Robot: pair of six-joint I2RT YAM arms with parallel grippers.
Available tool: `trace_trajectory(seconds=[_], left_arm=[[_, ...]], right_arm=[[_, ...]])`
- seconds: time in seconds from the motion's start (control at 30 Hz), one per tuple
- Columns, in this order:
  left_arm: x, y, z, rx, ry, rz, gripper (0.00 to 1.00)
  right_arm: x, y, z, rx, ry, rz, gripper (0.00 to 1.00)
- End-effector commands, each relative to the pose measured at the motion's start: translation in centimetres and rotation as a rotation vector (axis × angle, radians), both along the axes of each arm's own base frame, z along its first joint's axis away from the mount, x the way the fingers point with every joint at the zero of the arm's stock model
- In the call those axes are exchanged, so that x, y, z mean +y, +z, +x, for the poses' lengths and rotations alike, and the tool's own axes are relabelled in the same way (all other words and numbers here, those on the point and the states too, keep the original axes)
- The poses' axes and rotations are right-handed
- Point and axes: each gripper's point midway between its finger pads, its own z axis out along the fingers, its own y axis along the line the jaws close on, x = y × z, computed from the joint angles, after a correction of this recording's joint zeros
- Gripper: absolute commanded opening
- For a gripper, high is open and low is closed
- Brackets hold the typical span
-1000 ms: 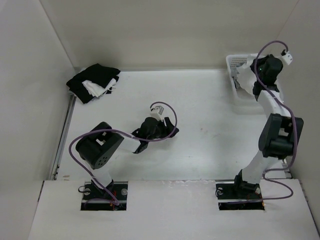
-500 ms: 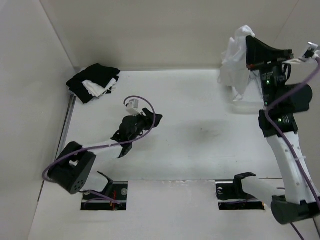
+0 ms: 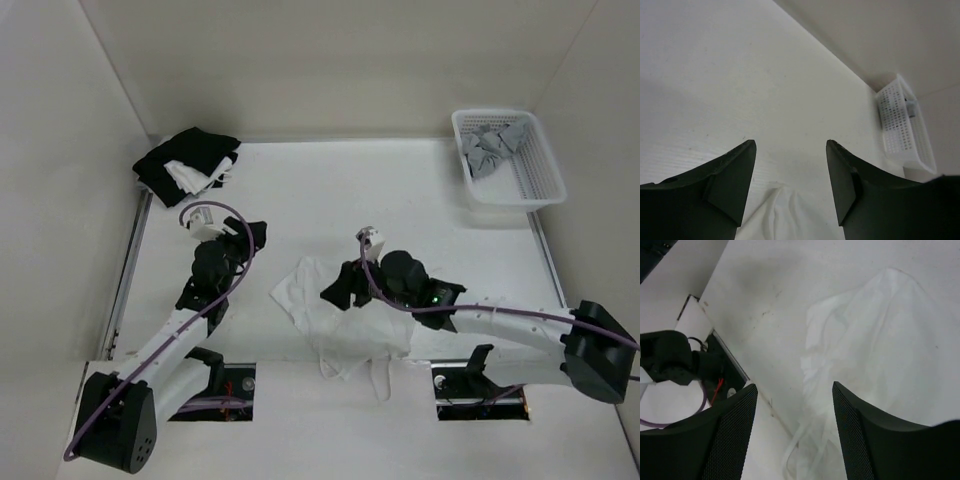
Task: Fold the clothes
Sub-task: Move the tank top to the center of the board, then flatten the tank top out
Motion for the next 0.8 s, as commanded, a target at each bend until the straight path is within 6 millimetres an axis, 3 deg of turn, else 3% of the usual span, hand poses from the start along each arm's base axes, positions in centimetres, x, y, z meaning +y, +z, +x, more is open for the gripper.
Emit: trace_trajectory(seconds=[0.0, 0.03, 0.07, 0.1, 0.17, 0.23, 0.27, 0.33, 0.43, 0.63, 0.77], left_arm=[[-0.2, -3.2, -1.3, 0.12, -0.028, 0.078, 0.51], [-0.5, -3.5, -1.5, 0.133, -0.039, 0.088, 0.49], [-1.1, -4.5, -1.9, 0.177, -0.071, 0.128, 0.44], [-1.7, -5.5, -2.4, 0.218, -0.101, 0.158, 0.41], [-3.0, -7.0, -3.5, 0.285, -0.159, 0.21, 0.37], [-3.8, -8.7, -4.9, 0.352, -0.203, 0.267, 0.38], [-3.7, -9.8, -5.8, 0.403, -0.199, 0.297, 0.4], [-3.2, -11.0, -6.6, 0.449, -0.176, 0.318, 0.42], [-2.5, -12.2, -7.6, 0.499, -0.142, 0.335, 0.41], [-1.2, -13.5, -8.9, 0.579, -0.068, 0.347, 0.39], [-1.6, -14.5, -8.8, 0.601, -0.073, 0.361, 0.41]], right_arm=[[-4.4, 4.6, 3.3, -0.16, -0.234, 0.044, 0.49], [-4.9, 4.3, 3.6, -0.154, -0.253, 0.038, 0.45], [-6.7, 2.9, 4.7, -0.118, -0.325, 0.014, 0.3], [-8.4, 1.2, 5.7, -0.071, -0.394, -0.02, 0.21], [-10.9, -2.0, 6.7, 0.022, -0.483, -0.088, 0.2], [-11.7, -4.8, 6.8, 0.088, -0.495, -0.148, 0.3], [-11.2, -6.4, 6.7, 0.126, -0.462, -0.184, 0.46], [-10.2, -6.8, 7.4, 0.13, -0.436, -0.195, 0.52], [-7.5, -7.1, 8.1, 0.113, -0.379, -0.204, 0.54], [-6.0, -8.2, 8.8, 0.107, -0.358, -0.222, 0.53], [-5.0, -8.7, 8.9, 0.116, -0.337, -0.206, 0.55]])
